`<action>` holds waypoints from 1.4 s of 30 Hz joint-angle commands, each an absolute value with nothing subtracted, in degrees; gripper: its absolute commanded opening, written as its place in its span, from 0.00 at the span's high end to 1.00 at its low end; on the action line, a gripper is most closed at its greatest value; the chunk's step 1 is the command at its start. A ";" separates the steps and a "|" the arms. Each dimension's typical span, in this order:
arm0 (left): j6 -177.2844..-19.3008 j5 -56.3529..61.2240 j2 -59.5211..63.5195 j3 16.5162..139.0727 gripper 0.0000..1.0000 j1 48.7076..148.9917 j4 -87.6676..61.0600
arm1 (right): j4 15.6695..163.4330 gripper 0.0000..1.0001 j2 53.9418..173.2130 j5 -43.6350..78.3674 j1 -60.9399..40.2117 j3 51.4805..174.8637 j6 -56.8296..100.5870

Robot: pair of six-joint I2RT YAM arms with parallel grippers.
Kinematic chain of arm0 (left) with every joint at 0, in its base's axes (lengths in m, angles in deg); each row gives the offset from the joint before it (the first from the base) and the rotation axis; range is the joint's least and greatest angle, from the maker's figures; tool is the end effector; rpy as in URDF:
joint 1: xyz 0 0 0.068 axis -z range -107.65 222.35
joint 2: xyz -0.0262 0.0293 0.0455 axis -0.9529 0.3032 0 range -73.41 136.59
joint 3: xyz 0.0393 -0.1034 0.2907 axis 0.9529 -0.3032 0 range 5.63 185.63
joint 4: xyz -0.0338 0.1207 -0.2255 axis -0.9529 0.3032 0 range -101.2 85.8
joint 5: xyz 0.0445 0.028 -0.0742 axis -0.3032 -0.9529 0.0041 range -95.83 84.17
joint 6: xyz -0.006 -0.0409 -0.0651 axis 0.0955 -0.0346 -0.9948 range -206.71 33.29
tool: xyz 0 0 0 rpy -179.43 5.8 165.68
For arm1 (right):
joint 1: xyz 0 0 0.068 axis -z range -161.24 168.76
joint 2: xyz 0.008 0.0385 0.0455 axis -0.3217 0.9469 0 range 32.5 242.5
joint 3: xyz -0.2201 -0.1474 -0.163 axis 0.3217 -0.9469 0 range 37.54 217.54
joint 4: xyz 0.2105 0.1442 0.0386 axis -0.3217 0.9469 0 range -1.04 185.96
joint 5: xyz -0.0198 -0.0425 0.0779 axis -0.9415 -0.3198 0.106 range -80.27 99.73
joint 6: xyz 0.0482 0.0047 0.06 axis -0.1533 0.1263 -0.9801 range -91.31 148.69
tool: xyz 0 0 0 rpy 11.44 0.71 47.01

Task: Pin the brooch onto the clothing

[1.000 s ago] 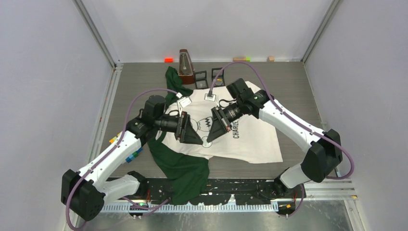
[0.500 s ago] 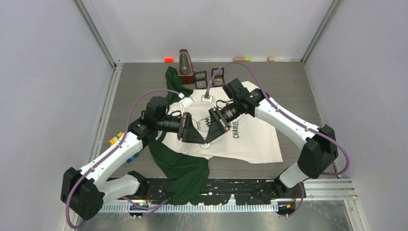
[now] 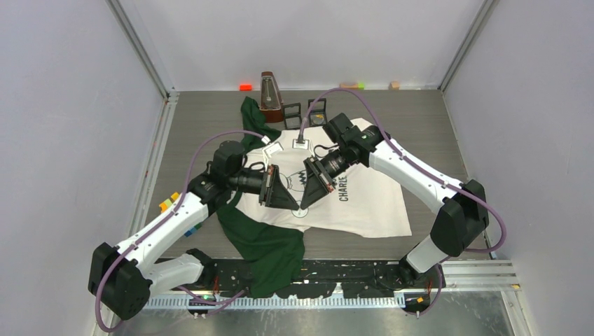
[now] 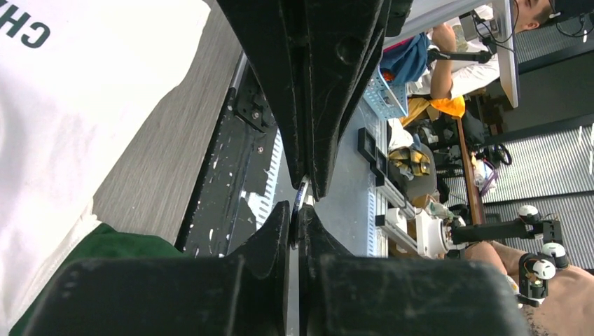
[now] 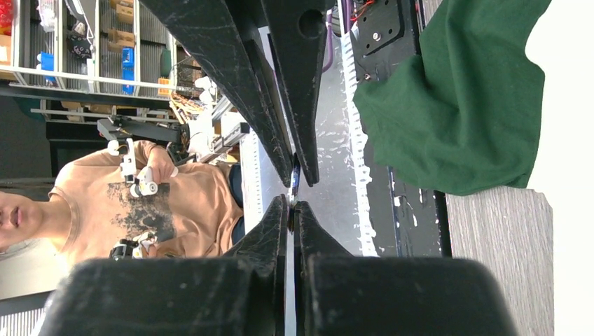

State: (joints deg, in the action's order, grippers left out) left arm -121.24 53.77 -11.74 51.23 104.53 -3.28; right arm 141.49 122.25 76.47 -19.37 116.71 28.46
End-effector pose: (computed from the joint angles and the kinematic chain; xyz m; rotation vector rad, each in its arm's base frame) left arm 0.1581 -0.1664 0.3277 0.7283 2.0878 -1.7317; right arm 0.2082 0.2401 0.3424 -1.2030 2.2721 1.7792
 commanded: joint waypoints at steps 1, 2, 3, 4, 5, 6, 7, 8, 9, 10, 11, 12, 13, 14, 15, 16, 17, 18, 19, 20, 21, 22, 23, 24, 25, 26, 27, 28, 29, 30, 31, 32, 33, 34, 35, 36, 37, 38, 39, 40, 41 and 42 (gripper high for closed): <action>-121.60 54.13 -12.12 50.57 1.00 104.55 -5.84 | 143.43 0.99 122.20 77.88 -19.73 119.46 30.68; -121.75 54.07 -12.17 50.35 1.00 104.58 -6.04 | 143.40 0.99 122.18 77.34 -19.73 119.72 30.53; -122.07 53.81 -12.54 50.10 1.00 104.54 -6.41 | 143.34 0.99 122.16 76.85 -19.69 119.94 30.30; -122.31 53.16 -12.95 49.72 1.00 104.54 -6.90 | 142.87 0.99 121.91 75.22 -19.62 120.23 29.98; -122.83 52.23 -13.63 49.00 1.00 104.60 -7.58 | 142.06 0.98 121.59 74.33 -19.38 120.06 28.20; -123.49 50.96 -14.35 48.17 1.00 104.61 -9.30 | 139.15 0.88 120.42 72.94 -19.07 118.86 26.78; -124.40 49.39 -15.35 47.35 1.00 104.56 -10.58 | 137.25 0.82 119.48 72.40 -18.14 117.88 23.67; -125.88 46.43 -16.35 46.44 1.00 104.60 -12.31 | 132.10 0.69 117.41 71.43 -16.98 115.26 21.65; -127.28 44.28 -17.35 45.36 1.00 104.61 -14.31 | 129.12 0.58 116.13 71.07 -16.34 113.75 17.73; -128.88 41.79 -18.47 44.26 1.00 104.61 -16.43 | 123.10 0.54 113.59 70.37 -15.02 110.53 15.48; -130.90 39.14 -19.40 42.83 1.00 104.58 -19.00 | 120.18 0.47 110.98 69.49 -14.65 107.42 11.13; -132.58 36.64 -20.39 41.57 1.00 104.59 -21.23 | 115.04 0.44 109.57 66.30 -14.27 106.01 9.36; -134.21 33.57 -21.33 40.60 1.00 104.58 -22.52 | 112.81 0.40 106.63 61.51 -14.19 102.86 6.13; -135.88 30.26 -22.06 40.05 1.00 104.60 -22.32 | 106.83 0.38 105.20 59.26 -14.08 100.83 4.32; -137.29 26.62 -22.74 39.87 1.00 104.61 -21.10 | 103.25 0.34 102.18 56.03 -14.05 96.52 -0.76; -138.83 24.22 -23.25 39.73 1.00 104.61 -20.58 | 93.91 0.32 100.78 54.68 -14.03 93.92 -3.52; -140.22 23.18 -23.55 39.22 1.00 104.61 -21.90 | 84.11 0.28 98.17 52.03 -14.02 89.19 -9.64; -141.60 23.02 -23.84 38.60 1.00 104.61 -24.22 | 80.03 0.27 97.19 50.83 -14.02 87.00 -12.49; -142.97 22.93 -24.03 37.98 1.00 104.61 -26.61 | 73.08 0.26 95.98 48.54 -14.02 83.35 -17.24; -144.03 22.92 -24.21 37.37 1.00 104.60 -28.53 | 70.29 0.25 95.75 47.64 -14.02 81.84 -21.57; -144.73 23.04 -24.36 37.20 1.00 104.60 -29.98 | 65.37 0.25 95.77 46.67 -14.02 79.53 -23.55; -145.02 23.46 -24.43 37.18 1.00 104.61 -31.02 | 63.01 0.26 95.99 46.48 -14.06 78.62 -26.93; -144.96 24.12 -24.33 37.15 1.00 104.58 -32.22 | 58.21 0.28 96.73 46.56 -14.09 77.01 -28.69; -144.89 24.93 -24.22 37.13 1.00 104.60 -33.34 | 55.83 0.30 97.22 46.86 -14.10 76.30 -31.97; -144.76 25.76 -24.05 37.17 1.00 104.59 -34.42 | 51.56 0.36 98.25 47.42 -14.11 75.16 -33.37; -144.80 26.56 -23.83 37.34 1.00 104.60 -35.13 | 49.82 0.42 98.73 47.64 -14.11 74.63 -35.67; -144.81 27.19 -23.57 37.57 1.00 104.61 -35.77 | 46.85 0.44 99.66 47.95 -14.04 73.79 -36.58; -144.72 27.80 -23.27 37.88 1.00 104.60 -36.21 | 45.54 0.48 100.46 48.13 -14.08 73.51 -38.29; -144.64 28.13 -23.14 38.14 1.00 104.60 -36.42 | 43.12 0.49 100.80 48.70 -14.10 73.07 -39.12; -144.62 28.24 -22.98 38.27 1.00 104.61 -36.49 | 42.00 0.52 101.30 49.02 -14.10 72.88 -40.47; -144.58 28.20 -23.07 38.29 1.00 104.61 -36.55 | 40.26 0.52 101.48 49.19 -14.11 72.52 -41.09; -144.53 28.03 -23.19 38.20 1.00 104.61 -36.64 | 39.60 0.53 101.73 49.43 -14.11 72.39 -42.01; -144.54 27.95 -23.25 38.09 1.00 104.61 -36.68 | 38.71 0.53 101.83 49.66 -14.11 72.22 -42.30; -144.76 27.69 -23.28 37.83 1.00 104.61 -37.04 | 38.10 0.53 102.02 50.21 -14.06 72.18 -42.87; -145.13 27.54 -23.25 37.52 1.00 104.61 -37.63 | 37.77 0.53 102.10 50.53 -14.10 72.17 -43.12; -145.40 27.37 -23.28 37.36 1.00 104.58 -37.95 | 37.09 0.53 102.35 51.19 -14.10 72.10 -43.77; -145.52 27.25 -23.29 37.31 1.00 104.60 -37.96 | 36.66 0.53 102.49 51.60 -14.11 72.05 -44.40; -145.59 27.12 -23.26 37.35 1.00 104.61 -37.93 | 36.04 0.52 102.71 52.30 -14.11 71.92 -44.68; -145.68 26.91 -23.34 37.35 1.00 104.59 -37.92 | 35.87 0.52 102.80 52.63 -14.11 71.87 -45.17; -145.80 26.57 -23.38 37.30 1.00 104.59 -38.12 | 35.74 0.51 102.96 53.26 -14.11 71.78 -45.33; -146.45 26.15 -23.47 37.15 1.00 104.60 -38.55 | 35.72 0.51 102.97 53.55 -14.15 71.71 -45.56; -147.07 25.87 -23.51 36.84 1.00 104.56 -39.33 | 35.72 0.50 102.98 54.01 -14.13 71.55 -45.74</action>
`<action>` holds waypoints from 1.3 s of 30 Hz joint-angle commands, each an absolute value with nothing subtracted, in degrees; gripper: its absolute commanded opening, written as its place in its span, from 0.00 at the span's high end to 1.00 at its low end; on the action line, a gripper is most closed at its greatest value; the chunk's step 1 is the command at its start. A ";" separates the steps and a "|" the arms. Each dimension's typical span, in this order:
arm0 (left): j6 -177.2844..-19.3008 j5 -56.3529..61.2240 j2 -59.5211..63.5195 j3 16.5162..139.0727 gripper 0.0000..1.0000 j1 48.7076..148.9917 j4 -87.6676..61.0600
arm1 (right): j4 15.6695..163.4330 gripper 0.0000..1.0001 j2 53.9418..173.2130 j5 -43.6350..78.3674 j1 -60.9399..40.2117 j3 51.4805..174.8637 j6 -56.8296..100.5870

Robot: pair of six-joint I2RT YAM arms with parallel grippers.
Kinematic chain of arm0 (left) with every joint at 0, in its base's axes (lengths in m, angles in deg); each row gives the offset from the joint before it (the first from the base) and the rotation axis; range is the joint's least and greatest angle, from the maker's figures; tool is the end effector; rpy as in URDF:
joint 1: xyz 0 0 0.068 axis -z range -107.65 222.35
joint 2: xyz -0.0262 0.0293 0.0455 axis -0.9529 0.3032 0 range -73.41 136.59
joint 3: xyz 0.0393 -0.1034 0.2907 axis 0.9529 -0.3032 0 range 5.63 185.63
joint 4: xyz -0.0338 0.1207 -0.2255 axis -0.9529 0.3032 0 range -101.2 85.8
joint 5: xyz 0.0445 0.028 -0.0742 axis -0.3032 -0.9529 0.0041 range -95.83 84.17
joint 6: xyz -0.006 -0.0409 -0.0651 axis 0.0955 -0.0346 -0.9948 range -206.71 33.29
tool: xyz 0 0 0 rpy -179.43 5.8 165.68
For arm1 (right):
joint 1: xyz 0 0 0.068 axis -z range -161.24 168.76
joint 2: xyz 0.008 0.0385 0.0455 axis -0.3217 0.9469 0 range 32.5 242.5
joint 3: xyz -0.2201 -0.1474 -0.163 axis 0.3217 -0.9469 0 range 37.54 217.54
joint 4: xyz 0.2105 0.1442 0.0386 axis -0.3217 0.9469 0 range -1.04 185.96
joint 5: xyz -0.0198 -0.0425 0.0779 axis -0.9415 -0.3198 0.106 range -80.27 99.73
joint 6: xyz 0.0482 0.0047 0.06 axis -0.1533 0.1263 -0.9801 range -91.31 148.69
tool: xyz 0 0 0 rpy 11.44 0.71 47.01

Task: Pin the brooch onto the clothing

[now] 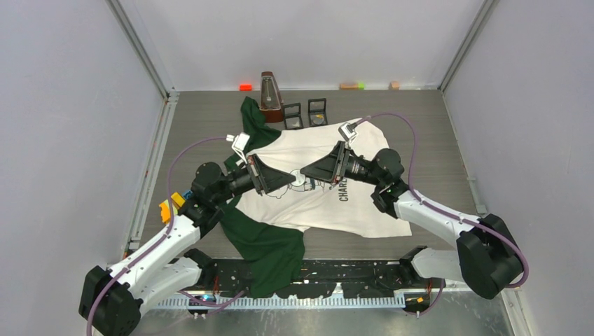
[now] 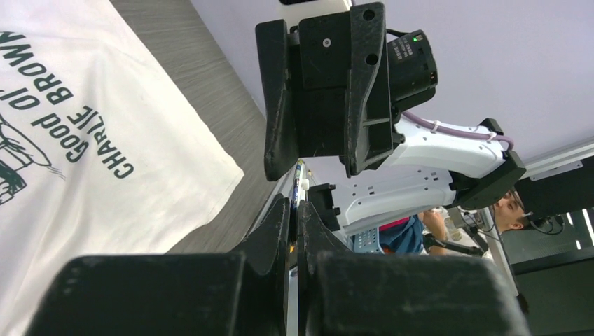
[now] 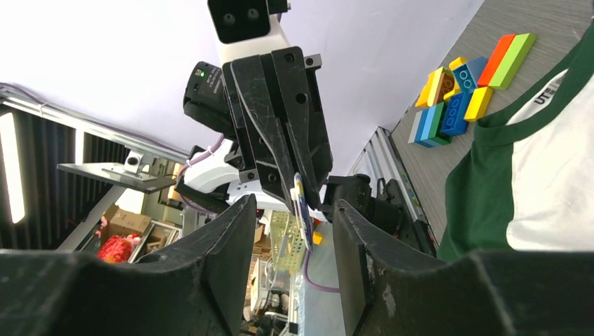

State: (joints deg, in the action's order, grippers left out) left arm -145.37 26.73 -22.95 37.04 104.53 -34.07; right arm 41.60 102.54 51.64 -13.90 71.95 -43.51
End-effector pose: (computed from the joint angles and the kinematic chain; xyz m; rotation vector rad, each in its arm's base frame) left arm 0.1535 -0.1384 0.3339 0.1268 1.7699 -1.6371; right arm 0.2018 0.1815 0.3317 -0.1669 1.7545 1.9252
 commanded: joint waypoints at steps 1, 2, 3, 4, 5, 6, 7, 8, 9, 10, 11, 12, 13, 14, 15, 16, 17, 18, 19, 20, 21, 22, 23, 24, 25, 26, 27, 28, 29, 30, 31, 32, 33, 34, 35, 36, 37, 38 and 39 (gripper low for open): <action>-147.62 25.68 -23.44 36.76 1.00 104.60 -40.12 | 35.71 0.49 102.98 54.19 -14.11 71.42 -46.06; -148.07 25.64 -23.35 36.74 1.00 104.61 -40.87 | 35.59 0.48 102.92 54.44 -14.18 71.14 -46.21; -148.41 25.65 -23.34 36.74 1.00 104.58 -41.23 | 35.55 0.48 102.86 54.45 -14.23 71.00 -46.33; -148.72 25.74 -23.26 36.66 1.00 104.60 -41.63 | 35.53 0.48 102.71 54.41 -14.30 70.67 -46.30; -148.98 25.85 -23.25 36.50 1.00 104.56 -42.05 | 35.52 0.48 102.59 54.41 -14.40 70.54 -46.42; -149.09 26.02 -23.19 36.68 1.00 104.60 -42.09 | 35.48 0.48 102.57 54.39 -14.49 70.38 -46.43; -149.09 26.14 -23.10 36.71 1.00 104.59 -42.01 | 35.45 0.49 102.55 54.31 -14.56 70.35 -46.45; -149.05 26.28 -22.98 36.73 1.00 104.59 -41.90 | 35.44 0.49 102.59 54.30 -14.66 70.39 -46.45; -149.07 26.46 -22.85 36.81 1.00 104.58 -41.88 | 35.39 0.50 102.67 54.18 -14.74 70.40 -46.41; -149.09 26.63 -22.79 36.95 1.00 104.60 -41.87 | 35.42 0.50 102.69 54.10 -14.81 70.41 -46.39; -149.06 26.75 -22.70 37.00 1.00 104.61 -41.87 | 35.38 0.52 102.89 53.93 -14.86 70.41 -46.37; -149.06 26.85 -22.63 36.95 1.00 104.61 -41.87 | 35.26 0.53 102.98 53.80 -14.89 70.36 -46.32; -149.05 26.99 -22.54 37.05 1.00 104.61 -41.87 | 35.13 0.55 103.20 53.48 -14.94 70.16 -46.42; -149.08 27.27 -22.33 37.15 1.00 104.61 -41.93 | 34.63 0.56 103.36 53.31 -14.95 70.06 -46.62; -149.09 27.56 -22.28 37.16 1.00 104.61 -41.92 | 33.93 0.57 103.63 53.14 -14.93 69.88 -46.80; -149.12 27.84 -22.21 37.21 1.00 104.61 -41.91 | 33.54 0.58 103.79 53.14 -14.97 69.84 -47.24; -149.19 27.95 -22.25 37.23 1.00 104.60 -41.96 | 32.89 0.60 104.06 53.08 -14.98 69.81 -47.46; -149.17 28.01 -22.25 37.14 1.00 104.59 -41.88 | 32.62 0.61 104.23 53.07 -14.96 69.76 -47.74; -149.12 27.95 -22.29 37.16 1.00 104.60 -41.88 | 32.40 0.62 104.46 53.12 -14.98 69.72 -47.80; -149.15 27.93 -22.27 37.08 1.00 104.61 -41.85 | 32.38 0.63 104.65 53.14 -15.03 69.67 -47.80; -149.15 27.92 -22.25 37.11 1.00 104.61 -41.87 | 32.32 0.63 104.74 53.10 -15.00 69.52 -47.79; -149.19 27.99 -22.13 37.21 1.00 104.61 -41.82 | 32.29 0.64 104.96 53.02 -15.04 69.48 -47.71; -149.17 28.15 -21.96 37.39 1.00 104.60 -41.86 | 32.21 0.65 105.03 52.95 -15.04 69.39 -47.70; -149.18 28.38 -21.84 37.49 1.00 104.60 -41.87 | 32.15 0.66 105.19 52.90 -15.06 69.37 -47.69; -149.14 28.57 -21.79 37.60 1.00 104.61 -41.87 | 32.15 0.66 105.23 52.84 -15.07 69.29 -47.69; -149.16 28.74 -21.70 37.80 1.00 104.56 -41.86 | 32.21 0.67 105.33 52.72 -15.03 69.24 -47.68; -149.12 28.87 -21.67 37.87 1.00 104.60 -41.80 | 32.69 0.68 105.34 52.67 -15.06 69.30 -47.64; -149.02 29.09 -21.50 37.96 1.00 104.61 -41.79 | 33.27 0.68 105.35 52.50 -15.07 69.42 -47.26; -148.88 29.38 -21.35 38.01 1.00 104.56 -41.79 | 35.92 0.69 105.36 52.34 -15.07 69.85 -46.04; -148.59 30.14 -21.04 38.25 1.00 104.60 -41.79 | 40.21 0.70 105.20 51.84 -15.07 70.51 -44.88; -148.27 31.09 -20.73 38.57 1.00 104.58 -41.72 | 42.83 0.70 105.06 51.48 -15.14 70.86 -42.24; -147.97 31.93 -20.37 39.04 1.00 104.60 -41.58 | 47.72 0.71 104.73 50.75 -15.22 71.38 -40.96; -147.83 32.68 -20.10 39.45 1.00 104.59 -41.61 | 49.79 0.72 104.39 50.00 -15.24 71.64 -38.60; -147.75 33.23 -19.77 39.86 1.00 104.60 -41.72 | 52.95 0.72 104.26 49.68 -15.25 71.90 -37.65; -147.76 33.62 -19.63 40.12 1.00 104.61 -41.78 | 54.08 0.72 103.98 48.98 -15.25 71.90 -36.17; -147.75 33.83 -19.50 40.20 1.00 104.61 -41.78 | 55.76 0.72 103.88 48.73 -15.25 71.90 -35.64; -147.66 34.01 -19.35 40.30 1.00 104.61 -41.76 | 56.19 0.72 103.74 48.55 -15.25 71.90 -35.09; -147.75 34.13 -19.13 40.29 1.00 104.60 -41.74 | 56.46 0.72 103.67 48.52 -15.25 71.84 -35.02; -147.75 34.23 -18.99 40.29 1.00 104.60 -41.78 | 56.40 0.72 103.51 48.49 -15.25 71.83 -35.00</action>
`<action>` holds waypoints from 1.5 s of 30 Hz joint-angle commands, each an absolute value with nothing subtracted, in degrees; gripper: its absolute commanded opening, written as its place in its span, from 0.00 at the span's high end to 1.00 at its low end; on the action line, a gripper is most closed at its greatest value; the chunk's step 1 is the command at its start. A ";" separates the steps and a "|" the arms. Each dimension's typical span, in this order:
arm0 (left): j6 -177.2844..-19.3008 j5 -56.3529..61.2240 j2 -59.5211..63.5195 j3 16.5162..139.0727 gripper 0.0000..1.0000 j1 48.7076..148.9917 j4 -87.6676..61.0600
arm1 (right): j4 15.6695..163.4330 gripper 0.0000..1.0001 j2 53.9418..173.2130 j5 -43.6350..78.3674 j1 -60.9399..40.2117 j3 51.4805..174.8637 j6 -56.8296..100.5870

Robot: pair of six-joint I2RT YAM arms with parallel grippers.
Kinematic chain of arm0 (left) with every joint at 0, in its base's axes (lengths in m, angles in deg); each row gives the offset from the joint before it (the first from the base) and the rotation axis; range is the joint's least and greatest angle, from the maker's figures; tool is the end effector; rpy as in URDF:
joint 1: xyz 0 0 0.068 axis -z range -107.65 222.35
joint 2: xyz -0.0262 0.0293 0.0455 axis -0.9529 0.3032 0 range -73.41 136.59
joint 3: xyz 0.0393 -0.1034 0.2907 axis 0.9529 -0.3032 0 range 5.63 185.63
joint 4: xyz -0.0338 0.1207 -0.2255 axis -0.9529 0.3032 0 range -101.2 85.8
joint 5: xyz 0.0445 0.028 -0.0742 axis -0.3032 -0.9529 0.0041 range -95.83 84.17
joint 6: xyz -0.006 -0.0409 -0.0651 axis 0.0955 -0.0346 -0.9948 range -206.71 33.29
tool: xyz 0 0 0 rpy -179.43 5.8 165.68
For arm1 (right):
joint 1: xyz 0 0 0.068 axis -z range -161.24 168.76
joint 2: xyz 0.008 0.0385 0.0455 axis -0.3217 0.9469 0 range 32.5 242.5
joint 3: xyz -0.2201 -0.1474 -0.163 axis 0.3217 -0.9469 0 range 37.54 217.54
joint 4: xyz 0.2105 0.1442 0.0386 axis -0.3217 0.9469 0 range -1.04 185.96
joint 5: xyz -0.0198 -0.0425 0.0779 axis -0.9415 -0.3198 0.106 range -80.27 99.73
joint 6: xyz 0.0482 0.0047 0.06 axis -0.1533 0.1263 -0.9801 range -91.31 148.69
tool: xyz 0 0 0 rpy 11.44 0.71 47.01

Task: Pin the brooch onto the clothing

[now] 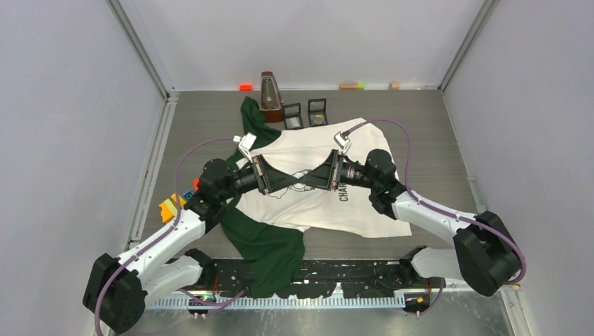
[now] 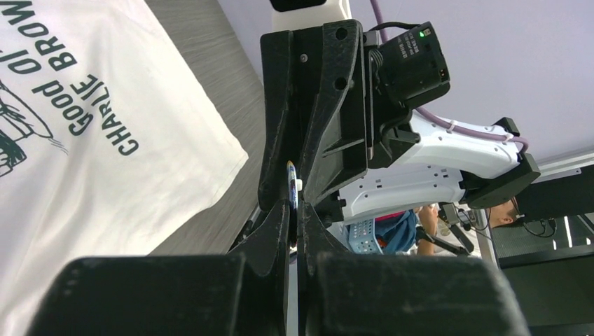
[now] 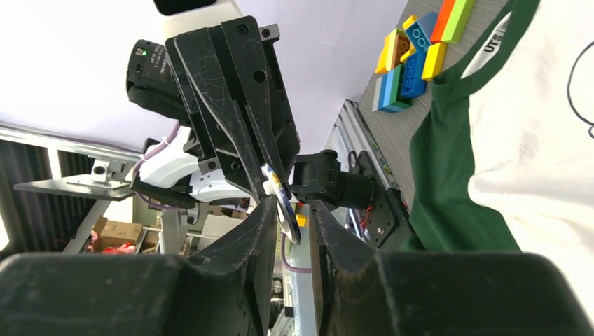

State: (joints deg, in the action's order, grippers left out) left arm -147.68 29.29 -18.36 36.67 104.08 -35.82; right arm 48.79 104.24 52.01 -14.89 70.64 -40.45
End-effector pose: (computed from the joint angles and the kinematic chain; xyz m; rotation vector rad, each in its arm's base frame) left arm 0.1661 -0.1472 0.3201 0.1009 1.8527 -1.6787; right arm 0.2031 0.1883 0.3010 -0.1322 1.9317 1.8781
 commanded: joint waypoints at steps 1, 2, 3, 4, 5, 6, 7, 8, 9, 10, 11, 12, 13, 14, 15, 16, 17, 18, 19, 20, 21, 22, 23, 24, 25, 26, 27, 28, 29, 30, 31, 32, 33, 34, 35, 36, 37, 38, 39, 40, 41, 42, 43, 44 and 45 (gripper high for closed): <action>-147.78 34.25 -18.86 40.19 1.00 104.58 -41.74 | 55.97 0.72 103.38 48.58 -15.25 71.75 -35.18; -147.68 34.19 -18.93 40.00 1.00 104.60 -41.52 | 55.63 0.72 103.02 48.77 -15.25 71.74 -35.32; -147.52 33.75 -18.97 39.77 1.00 104.61 -41.07 | 55.14 0.71 102.78 48.85 -15.25 71.82 -35.43; -147.20 33.42 -19.20 39.60 1.00 104.54 -40.43 | 55.04 0.69 102.08 48.95 -15.25 71.90 -35.45; -146.63 32.69 -19.59 39.48 1.00 104.50 -39.39 | 55.05 0.68 101.65 49.07 -15.25 72.17 -35.46; -145.97 31.94 -19.93 39.45 1.00 104.46 -37.10 | 55.17 0.65 100.70 49.25 -15.25 72.52 -35.42; -145.15 31.08 -20.36 39.62 1.00 104.43 -35.00 | 55.64 0.60 100.17 49.51 -15.25 72.78 -35.15; -144.34 30.18 -20.74 39.77 1.00 104.31 -32.52 | 56.32 0.58 98.99 49.61 -15.25 73.27 -35.00; -143.79 29.16 -21.08 39.89 1.00 104.15 -30.47 | 56.60 0.54 97.79 49.93 -15.25 73.55 -34.56; -143.46 28.34 -21.45 39.80 1.00 103.90 -29.01 | 57.18 0.53 97.18 50.04 -15.25 74.03 -34.40; -143.41 27.60 -21.66 39.67 1.00 103.57 -27.88 | 57.47 0.49 95.93 50.13 -15.29 74.28 -34.04; -143.47 27.07 -21.81 39.55 1.00 103.25 -26.96 | 58.78 0.48 95.41 50.10 -15.26 74.94 -33.70; -143.49 26.71 -21.83 39.43 1.00 102.94 -26.32 | 59.98 0.47 94.35 49.88 -15.26 75.35 -32.65; -143.49 26.48 -21.75 39.44 1.00 102.65 -25.79 | 62.95 0.46 93.83 49.66 -15.25 76.52 -31.91; -143.49 26.29 -21.66 39.35 1.00 102.47 -25.45 | 64.75 0.46 92.94 49.15 -15.21 77.11 -30.05; -143.53 26.14 -21.53 39.26 1.00 102.34 -25.25 | 67.70 0.45 92.51 48.91 -15.24 78.19 -29.24; -143.57 26.02 -21.35 39.23 1.00 102.20 -25.07 | 68.83 0.44 91.64 48.30 -15.25 78.56 -27.85; -143.53 25.88 -21.13 39.25 1.00 102.03 -24.57 | 71.12 0.43 91.25 47.82 -15.25 79.13 -27.17; -143.44 25.91 -20.86 39.28 1.00 101.70 -23.77 | 72.39 0.41 90.38 46.28 -15.25 79.38 -25.51; -143.22 25.97 -20.65 39.40 1.00 100.82 -22.67 | 76.03 0.41 90.00 45.14 -15.25 79.88 -24.64; -142.68 26.30 -20.37 39.53 1.00 99.73 -21.42 | 79.55 0.39 89.43 41.47 -15.25 80.33 -22.35; -142.17 26.79 -20.29 39.50 1.00 98.28 -20.22 | 85.31 0.38 89.35 39.27 -15.25 81.55 -19.77; -141.58 27.27 -20.26 39.42 1.00 96.74 -18.92 | 89.46 0.38 89.71 34.38 -15.25 82.39 -18.43; -140.91 27.63 -20.36 39.21 1.00 94.84 -17.69 | 97.10 0.39 90.24 31.98 -15.32 84.50 -15.74; -140.07 27.92 -20.64 38.90 1.00 93.00 -16.04 | 100.98 0.41 91.71 26.72 -15.46 85.63 -14.53; -139.31 28.11 -20.84 38.73 1.00 90.85 -14.19 | 107.43 0.42 92.47 23.80 -15.98 87.38 -12.65; -138.48 28.20 -20.99 38.40 1.00 88.65 -12.41 | 109.93 0.43 94.07 18.63 -16.66 88.08 -11.93; -137.47 28.27 -21.14 38.06 1.00 86.62 -9.72 | 113.67 0.43 94.84 13.84 -17.10 89.02 -11.24; -136.55 28.15 -21.35 37.77 1.00 84.61 -7.58 | 114.93 0.43 96.33 11.91 -17.82 89.21 -11.13; -135.75 28.11 -21.39 37.55 1.00 82.91 -5.97 | 116.94 0.43 97.07 7.02 -18.03 89.24 -11.30; -134.90 28.36 -21.39 37.37 1.00 81.33 -4.73 | 117.85 0.42 98.74 4.86 -18.19 89.18 -11.47; -134.09 28.86 -21.41 37.36 1.00 79.91 -3.75 | 119.18 0.39 100.63 1.04 -18.21 88.92 -11.74; -133.31 29.41 -21.42 37.53 1.00 78.81 -2.71 | 119.98 0.38 101.54 -0.64 -18.12 88.51 -11.78; -132.54 30.09 -21.40 37.87 1.00 77.68 -1.82 | 120.33 0.35 103.53 -3.70 -18.01 88.29 -12.03; -131.72 30.60 -21.49 38.37 1.00 76.84 -0.90 | 120.97 0.34 104.53 -4.81 -17.35 87.76 -12.50; -130.75 30.86 -21.49 39.15 1.00 76.15 0.41 | 121.00 0.34 106.05 -5.51 -16.87 87.43 -13.40; -129.69 30.91 -21.61 39.98 1.00 75.71 1.72 | 120.54 0.34 106.54 -5.32 -16.16 86.53 -13.75; -127.93 30.80 -21.56 40.93 1.00 75.46 3.23 | 120.22 0.34 107.10 -5.02 -16.01 85.98 -14.33; -126.46 30.28 -21.66 41.79 1.00 75.45 4.62 | 119.82 0.34 107.24 -4.55 -15.90 85.14 -14.67; -125.19 29.94 -21.63 42.43 1.00 75.42 5.91 | 119.90 0.34 107.45 -4.44 -15.88 84.80 -14.83; -124.02 29.48 -21.53 42.88 1.00 75.47 6.88 | 120.31 0.34 107.51 -4.43 -15.87 84.05 -15.10; -122.99 28.73 -21.42 43.15 1.00 75.50 7.78 | 120.50 0.34 107.59 -4.98 -15.87 83.56 -15.27; -122.23 28.02 -21.22 43.39 1.00 75.46 8.59 | 120.70 0.34 107.61 -5.40 -15.87 82.44 -15.61; -121.67 27.64 -21.08 43.44 1.00 75.44 9.09 | 120.74 0.33 107.75 -6.38 -15.87 81.92 -15.74; -121.39 27.44 -20.76 43.22 1.00 75.46 9.35 | 120.72 0.33 107.87 -7.13 -15.71 80.87 -16.05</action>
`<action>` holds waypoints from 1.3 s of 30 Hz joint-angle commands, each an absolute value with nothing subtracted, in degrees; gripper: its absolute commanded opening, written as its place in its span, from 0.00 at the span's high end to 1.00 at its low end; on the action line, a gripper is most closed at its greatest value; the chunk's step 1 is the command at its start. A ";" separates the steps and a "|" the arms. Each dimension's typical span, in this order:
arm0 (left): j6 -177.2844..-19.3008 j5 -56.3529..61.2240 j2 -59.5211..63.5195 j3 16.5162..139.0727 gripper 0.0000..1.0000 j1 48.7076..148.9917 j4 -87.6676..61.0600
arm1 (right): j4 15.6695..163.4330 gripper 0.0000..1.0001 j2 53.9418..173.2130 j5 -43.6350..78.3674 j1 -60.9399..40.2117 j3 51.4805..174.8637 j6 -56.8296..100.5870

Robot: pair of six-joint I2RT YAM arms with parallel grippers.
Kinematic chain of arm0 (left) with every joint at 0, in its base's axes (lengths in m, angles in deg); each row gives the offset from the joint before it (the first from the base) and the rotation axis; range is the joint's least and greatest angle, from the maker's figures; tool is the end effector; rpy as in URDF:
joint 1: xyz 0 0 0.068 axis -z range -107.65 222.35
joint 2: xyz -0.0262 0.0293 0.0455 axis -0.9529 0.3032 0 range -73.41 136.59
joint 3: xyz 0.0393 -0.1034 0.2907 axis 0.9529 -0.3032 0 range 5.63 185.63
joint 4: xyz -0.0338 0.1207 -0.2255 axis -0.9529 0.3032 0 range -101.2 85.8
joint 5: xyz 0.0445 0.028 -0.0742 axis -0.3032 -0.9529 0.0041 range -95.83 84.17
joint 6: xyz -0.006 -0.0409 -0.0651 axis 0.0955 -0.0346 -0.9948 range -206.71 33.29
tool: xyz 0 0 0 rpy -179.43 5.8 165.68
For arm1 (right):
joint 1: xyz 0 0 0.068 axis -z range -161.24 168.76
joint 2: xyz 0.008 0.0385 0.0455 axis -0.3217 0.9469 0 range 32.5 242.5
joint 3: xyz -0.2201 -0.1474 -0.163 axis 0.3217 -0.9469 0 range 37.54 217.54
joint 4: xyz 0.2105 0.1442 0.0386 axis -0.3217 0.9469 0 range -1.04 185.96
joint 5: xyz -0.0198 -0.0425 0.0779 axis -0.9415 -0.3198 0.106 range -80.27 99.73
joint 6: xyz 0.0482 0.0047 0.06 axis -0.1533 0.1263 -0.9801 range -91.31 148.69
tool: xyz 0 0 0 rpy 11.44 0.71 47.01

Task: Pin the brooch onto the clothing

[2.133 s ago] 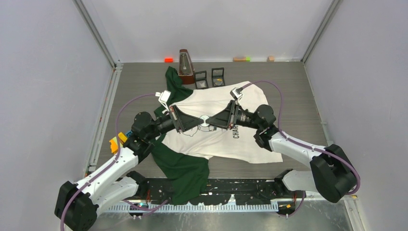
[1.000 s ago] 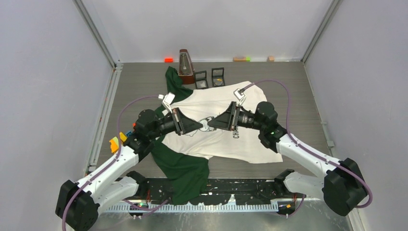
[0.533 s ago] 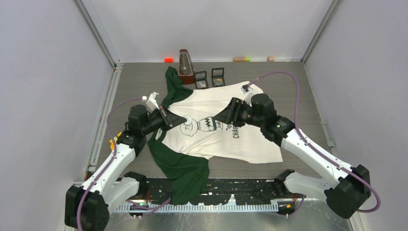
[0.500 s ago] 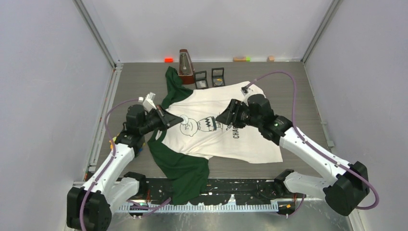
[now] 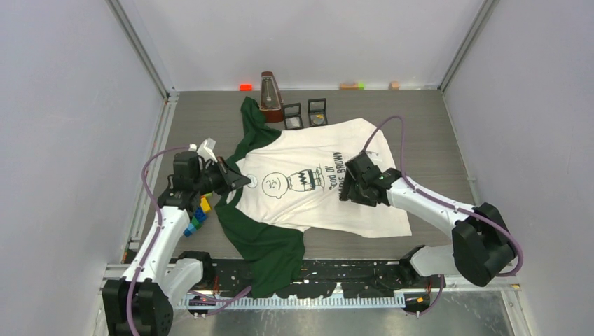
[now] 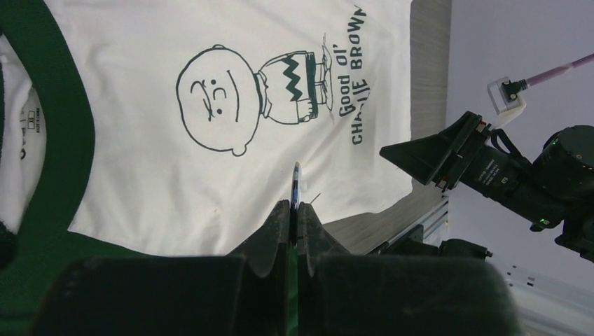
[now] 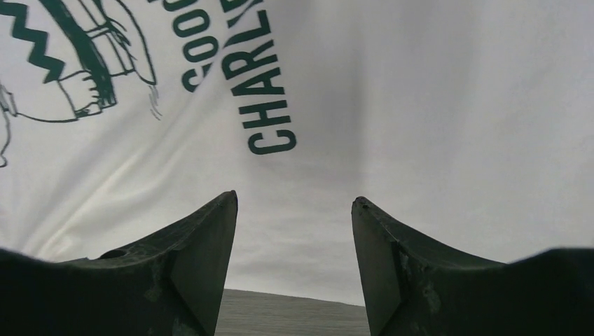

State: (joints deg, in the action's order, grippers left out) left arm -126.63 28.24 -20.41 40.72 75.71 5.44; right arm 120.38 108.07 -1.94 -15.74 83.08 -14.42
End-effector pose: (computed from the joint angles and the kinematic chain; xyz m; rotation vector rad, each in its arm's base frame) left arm 0.1887 -0.0480 0.2658 -0.3579 2.2268 -1.0658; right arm 0.2130 0.1304 0.2170 0.2647 2.6087 0.2091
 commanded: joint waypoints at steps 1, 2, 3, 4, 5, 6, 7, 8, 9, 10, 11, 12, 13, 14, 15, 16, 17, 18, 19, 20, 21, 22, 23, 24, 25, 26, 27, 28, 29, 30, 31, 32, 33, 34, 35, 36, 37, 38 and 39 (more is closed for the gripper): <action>-121.35 27.40 -20.56 43.00 1.00 75.49 9.24 | 120.57 0.33 108.40 -7.32 -15.34 80.43 -16.22; -121.33 27.47 -20.50 42.74 1.00 75.48 9.09 | 120.24 0.33 108.73 -7.54 -15.12 79.75 -16.44; -121.42 27.67 -20.34 42.50 1.00 75.45 8.84 | 120.15 0.34 109.52 -7.61 -14.63 79.56 -16.68; -121.51 27.84 -20.28 42.30 1.00 75.43 8.68 | 120.16 0.35 110.44 -7.64 -14.37 79.18 -17.08; -121.59 28.06 -20.25 42.20 1.00 75.45 8.59 | 120.11 0.35 110.89 -7.70 -13.98 79.06 -17.22; -121.56 28.23 -20.30 42.16 1.00 75.44 8.53 | 120.15 0.35 111.75 -7.95 -13.82 78.86 -17.55; -121.56 28.31 -20.33 42.16 1.00 75.47 8.61 | 120.15 0.35 112.11 -7.95 -13.51 78.76 -17.63; -121.57 28.36 -20.37 42.15 1.00 75.43 8.66 | 120.18 0.35 112.87 -8.12 -13.33 78.58 -17.82; -121.45 28.41 -20.39 42.16 1.00 75.49 8.81 | 120.43 0.35 113.29 -8.12 -12.77 78.41 -18.05; -121.31 28.45 -20.43 42.15 1.00 75.43 8.90 | 120.56 0.35 114.02 -8.12 -12.43 78.32 -18.19; -121.26 28.45 -20.42 42.11 1.00 75.44 8.99 | 120.83 0.35 114.39 -8.12 -11.56 78.06 -18.47; -121.22 28.45 -20.49 41.99 1.00 75.48 9.01 | 120.98 0.34 115.02 -8.09 -11.03 77.92 -18.66; -121.21 28.44 -20.53 41.84 1.00 75.51 8.97 | 121.50 0.34 115.29 -8.15 -10.11 77.69 -19.14; -121.13 28.45 -20.54 41.71 1.00 75.44 9.01 | 121.84 0.33 115.88 -8.28 -9.65 77.65 -19.26; -121.11 28.33 -20.52 41.62 1.00 75.44 9.01 | 122.58 0.33 116.11 -8.60 -8.75 77.52 -19.57; -121.04 28.36 -20.58 41.38 1.00 75.49 9.08 | 122.99 0.32 116.51 -8.80 -7.98 77.48 -19.65; -121.02 28.36 -20.63 41.21 1.00 75.46 9.11 | 123.74 0.32 116.60 -9.21 -7.53 77.41 -19.85; -120.99 28.41 -20.68 41.04 1.00 75.45 9.10 | 124.02 0.31 116.74 -9.32 -6.64 77.29 -19.88; -121.05 28.37 -20.74 40.97 1.00 75.44 9.15 | 124.33 0.31 116.66 -9.14 -6.11 76.99 -19.86; -121.04 28.36 -20.72 40.88 1.00 75.44 9.23 | 124.44 0.31 116.59 -8.94 -4.95 76.82 -19.80; -120.96 28.35 -20.82 40.87 1.00 75.45 9.34 | 124.46 0.31 116.34 -8.39 -4.43 76.52 -19.73; -120.91 28.41 -20.83 40.83 1.00 75.50 9.55 | 124.50 0.31 116.17 -8.25 -3.60 76.36 -19.64; -120.86 28.45 -20.89 40.84 1.00 75.51 9.66 | 124.80 0.31 115.64 -8.35 -3.32 76.31 -19.43; -120.68 28.37 -20.96 40.87 1.00 75.45 9.83 | 125.03 0.31 115.42 -8.54 -2.93 76.35 -19.32; -120.38 28.24 -21.06 40.84 1.00 75.43 10.05 | 125.68 0.31 114.80 -8.97 -2.81 76.66 -18.97; -120.03 28.01 -21.12 40.82 1.00 75.43 10.21 | 126.08 0.31 114.52 -9.20 -2.71 76.96 -18.74; -119.88 27.75 -21.13 40.67 1.00 75.46 10.34 | 127.18 0.31 113.82 -9.73 -2.65 77.72 -18.19; -119.77 27.53 -21.16 40.40 1.00 75.51 10.37 | 127.71 0.31 113.37 -9.89 -2.68 78.19 -17.91; -119.77 27.37 -21.26 40.22 1.00 75.52 10.34 | 128.86 0.31 112.24 -9.94 -2.68 79.32 -17.23; -119.65 27.09 -21.27 40.03 1.00 75.75 10.29 | 129.71 0.31 111.57 -9.73 -2.73 80.01 -16.43; -119.47 26.55 -21.41 39.85 1.00 75.98 10.33 | 129.99 0.32 109.99 -8.92 -2.75 81.38 -15.84; -119.34 26.14 -21.58 39.68 1.00 76.20 10.33 | 130.15 0.32 109.12 -7.90 -3.40 82.80 -14.76; -119.25 25.76 -21.73 39.53 1.00 76.36 10.29 | 130.03 0.32 107.27 -7.39 -3.97 83.50 -14.26; -119.35 25.47 -21.87 39.31 1.00 76.43 10.18 | 129.20 0.32 106.49 -6.51 -5.66 84.91 -13.40; -119.45 25.27 -21.90 39.14 1.00 76.52 9.92 | 128.46 0.32 105.27 -6.08 -8.11 85.53 -13.01; -119.53 25.10 -21.90 38.94 1.00 76.51 9.66 | 126.27 0.32 104.92 -5.02 -9.35 86.65 -12.58; -119.82 24.99 -21.91 38.74 1.00 76.48 9.33 | 124.93 0.33 104.90 -4.41 -12.02 87.19 -12.48; -120.04 24.87 -21.93 38.45 1.00 76.48 8.86 | 122.43 0.33 105.26 -3.72 -13.33 88.31 -12.73; -120.41 24.81 -21.95 38.06 1.00 76.48 8.22 | 121.16 0.34 106.85 -3.68 -16.37 88.90 -12.98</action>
State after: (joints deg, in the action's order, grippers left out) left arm -120.65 25.79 -20.83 39.03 76.27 10.27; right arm 127.78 106.93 -5.37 -9.40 83.99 -14.46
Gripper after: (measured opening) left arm 0.028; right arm 0.674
